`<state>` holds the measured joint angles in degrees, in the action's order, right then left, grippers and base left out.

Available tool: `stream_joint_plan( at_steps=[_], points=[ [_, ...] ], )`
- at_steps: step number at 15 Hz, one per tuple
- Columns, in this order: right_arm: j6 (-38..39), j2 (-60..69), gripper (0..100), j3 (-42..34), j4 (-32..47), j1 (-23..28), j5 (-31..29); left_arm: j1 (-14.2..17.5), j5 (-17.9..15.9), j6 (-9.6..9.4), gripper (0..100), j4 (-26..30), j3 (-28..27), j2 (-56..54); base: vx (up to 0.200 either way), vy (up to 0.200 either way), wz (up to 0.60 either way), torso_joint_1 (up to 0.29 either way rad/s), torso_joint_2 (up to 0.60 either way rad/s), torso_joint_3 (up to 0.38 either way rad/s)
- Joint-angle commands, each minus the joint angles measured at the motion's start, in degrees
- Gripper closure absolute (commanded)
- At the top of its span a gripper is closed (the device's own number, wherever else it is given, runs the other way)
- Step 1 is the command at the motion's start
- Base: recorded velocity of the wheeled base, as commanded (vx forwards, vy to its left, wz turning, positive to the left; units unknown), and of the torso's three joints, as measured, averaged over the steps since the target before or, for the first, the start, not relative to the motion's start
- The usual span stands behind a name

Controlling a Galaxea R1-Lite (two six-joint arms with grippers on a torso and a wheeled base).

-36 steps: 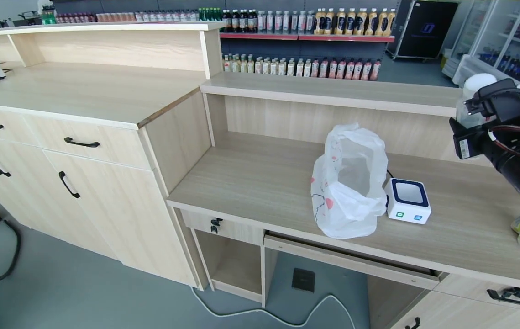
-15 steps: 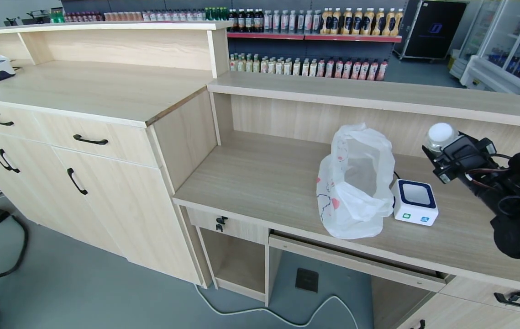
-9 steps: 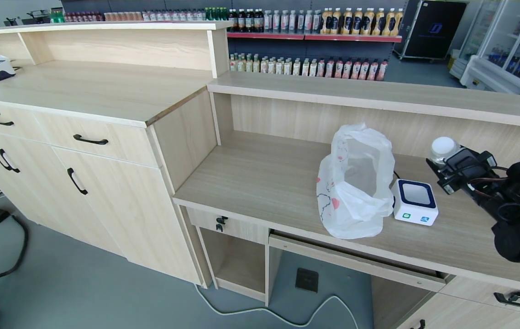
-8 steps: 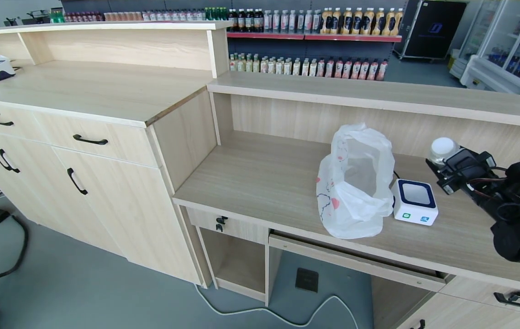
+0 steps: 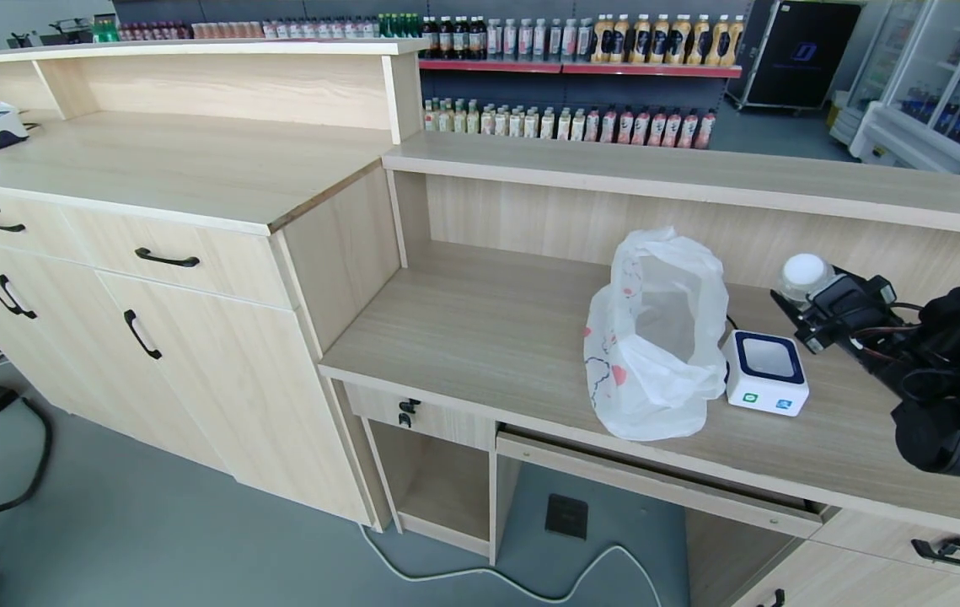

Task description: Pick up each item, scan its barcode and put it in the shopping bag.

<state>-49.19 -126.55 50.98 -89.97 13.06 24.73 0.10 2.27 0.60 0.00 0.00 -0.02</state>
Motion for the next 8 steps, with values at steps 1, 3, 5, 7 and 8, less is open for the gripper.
stream_joint_plan(
  at_steps=[1,3,5,7,8],
  points=[
    [-0.03,-1.15,100,0.35,-0.03,0.13,0.58,-0.01,0.02,0.02,0,0.0,0.0,0.02,0.0,0.0,0.0,0.0,0.0,0.0],
    [-0.03,-2.12,100,0.96,-0.03,0.13,1.81,-0.01,0.02,0.02,0,0.0,0.0,0.02,0.0,0.0,0.0,0.0,0.0,0.0],
    [-0.03,-2.65,100,1.75,-0.03,0.04,2.07,-0.01,0.02,0.02,0,0.0,0.0,0.02,0.0,0.0,0.0,0.0,0.0,0.0],
    [-0.03,-3.44,100,3.07,-0.03,-0.05,2.16,-0.01,0.02,0.02,0,0.0,0.0,0.02,0.0,0.0,0.0,0.0,0.0,0.0],
    [-0.03,-3.97,100,3.51,-0.03,-0.05,2.16,-0.01,0.02,0.02,0,0.0,0.0,0.02,0.0,0.0,0.0,0.0,0.0,0.0]
  ],
)
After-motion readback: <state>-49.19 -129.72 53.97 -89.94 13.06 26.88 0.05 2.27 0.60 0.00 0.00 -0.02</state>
